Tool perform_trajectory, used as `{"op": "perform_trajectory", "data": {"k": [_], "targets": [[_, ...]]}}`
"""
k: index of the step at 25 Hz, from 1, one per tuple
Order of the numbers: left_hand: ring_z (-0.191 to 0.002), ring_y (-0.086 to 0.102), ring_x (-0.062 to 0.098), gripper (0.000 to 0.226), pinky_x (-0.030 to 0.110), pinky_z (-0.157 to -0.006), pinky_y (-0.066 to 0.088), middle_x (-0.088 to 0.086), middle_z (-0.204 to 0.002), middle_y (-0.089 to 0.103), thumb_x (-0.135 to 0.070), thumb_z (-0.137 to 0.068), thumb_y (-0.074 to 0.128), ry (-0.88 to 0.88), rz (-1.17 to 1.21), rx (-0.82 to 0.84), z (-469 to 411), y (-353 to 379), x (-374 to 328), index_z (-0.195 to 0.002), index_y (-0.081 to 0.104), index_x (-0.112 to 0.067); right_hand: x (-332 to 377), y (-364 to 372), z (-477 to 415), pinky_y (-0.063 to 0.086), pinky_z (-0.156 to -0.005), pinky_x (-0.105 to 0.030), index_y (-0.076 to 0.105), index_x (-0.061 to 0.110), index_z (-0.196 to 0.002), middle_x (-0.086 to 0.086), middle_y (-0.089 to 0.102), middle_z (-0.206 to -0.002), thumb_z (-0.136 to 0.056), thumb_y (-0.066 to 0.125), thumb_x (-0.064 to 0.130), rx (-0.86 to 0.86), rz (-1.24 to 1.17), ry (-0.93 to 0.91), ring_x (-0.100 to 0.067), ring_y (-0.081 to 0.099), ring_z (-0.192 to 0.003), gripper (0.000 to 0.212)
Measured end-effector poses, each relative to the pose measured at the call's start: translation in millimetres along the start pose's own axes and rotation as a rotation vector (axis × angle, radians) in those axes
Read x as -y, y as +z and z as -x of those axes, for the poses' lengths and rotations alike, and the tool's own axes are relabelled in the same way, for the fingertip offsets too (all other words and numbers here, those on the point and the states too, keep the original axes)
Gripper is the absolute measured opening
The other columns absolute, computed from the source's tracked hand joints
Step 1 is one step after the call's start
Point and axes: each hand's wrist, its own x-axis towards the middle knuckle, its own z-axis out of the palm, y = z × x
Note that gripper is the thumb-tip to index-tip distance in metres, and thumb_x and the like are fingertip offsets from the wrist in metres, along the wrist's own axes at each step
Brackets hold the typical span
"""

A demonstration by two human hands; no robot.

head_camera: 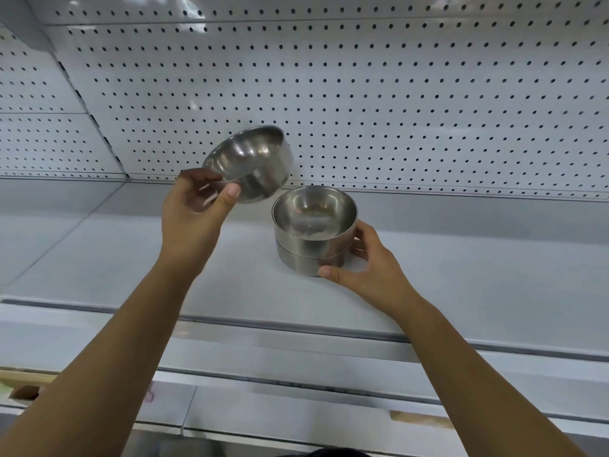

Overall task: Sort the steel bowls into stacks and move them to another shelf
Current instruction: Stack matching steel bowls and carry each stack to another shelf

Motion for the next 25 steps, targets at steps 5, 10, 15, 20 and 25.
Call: {"op": "perform_trajectory", "data": {"k": [5,10,15,20,25], "targets": [[-0.097,0.071,0.019,0.028,0.036,-0.091,0.057,0.0,-0.101,0.073,-0.026,-0.084,0.08,0.032,0.065,0.201,10.6,6.8,-22.7,-0.106,0.065,-0.019,2.0,0.5,2.4,0.043,-0.112,-0.03,0.032,0.039,-0.152,0.015,0.052,-0.147,-0.069,0.09,0.05,0.011,0.014,-0.003,-0.006,0.049,-0.135,0.102],[-0.104,0.07,0.033,0.039,0.051,-0.103,0.054,0.011,-0.104,0.072,-0.031,-0.077,0.086,0.044,-0.035,0.273,19.8,24.7,-12.7,-0.105,0.068,-0.011,2.0,2.9,4.1,0.04,-0.108,-0.026,0.024,0.039,-0.155,0.014,0.047,-0.153,-0.07,0.088,0.055,0.027,0.074,-0.023,-0.009,0.045,-0.141,0.107],[-0.108,0.069,0.021,0.036,0.042,-0.11,0.05,0.002,-0.105,0.071,-0.028,-0.078,0.087,0.034,-0.096,0.321,23.6,32.8,-7.4,-0.105,0.068,-0.013,2.5,2.4,3.8,0.041,-0.109,-0.027,0.027,0.039,-0.153,0.015,0.05,-0.148,-0.074,0.086,0.055,0.014,0.059,-0.029,-0.006,0.046,-0.134,0.1],[-0.111,0.068,0.022,0.042,0.048,-0.109,0.05,-0.004,-0.112,0.073,-0.045,-0.074,0.086,0.023,-0.111,0.346,23.2,31.1,-5.8,-0.11,0.07,-0.033,1.8,2.2,3.7,0.039,-0.104,-0.023,0.031,0.038,-0.153,0.016,0.052,-0.146,-0.077,0.084,0.053,0.007,0.029,-0.023,-0.005,0.048,-0.13,0.094],[-0.128,0.062,0.011,0.085,0.044,-0.111,0.047,-0.004,-0.134,0.066,-0.043,-0.068,0.087,-0.125,-0.016,0.423,18.8,27.1,-1.6,-0.142,0.046,-0.04,-1.7,1.4,0.2,0.042,-0.111,-0.029,0.025,0.038,-0.156,0.013,0.05,-0.15,-0.07,0.09,0.054,0.018,0.046,-0.007,-0.009,0.047,-0.138,0.109]]}}
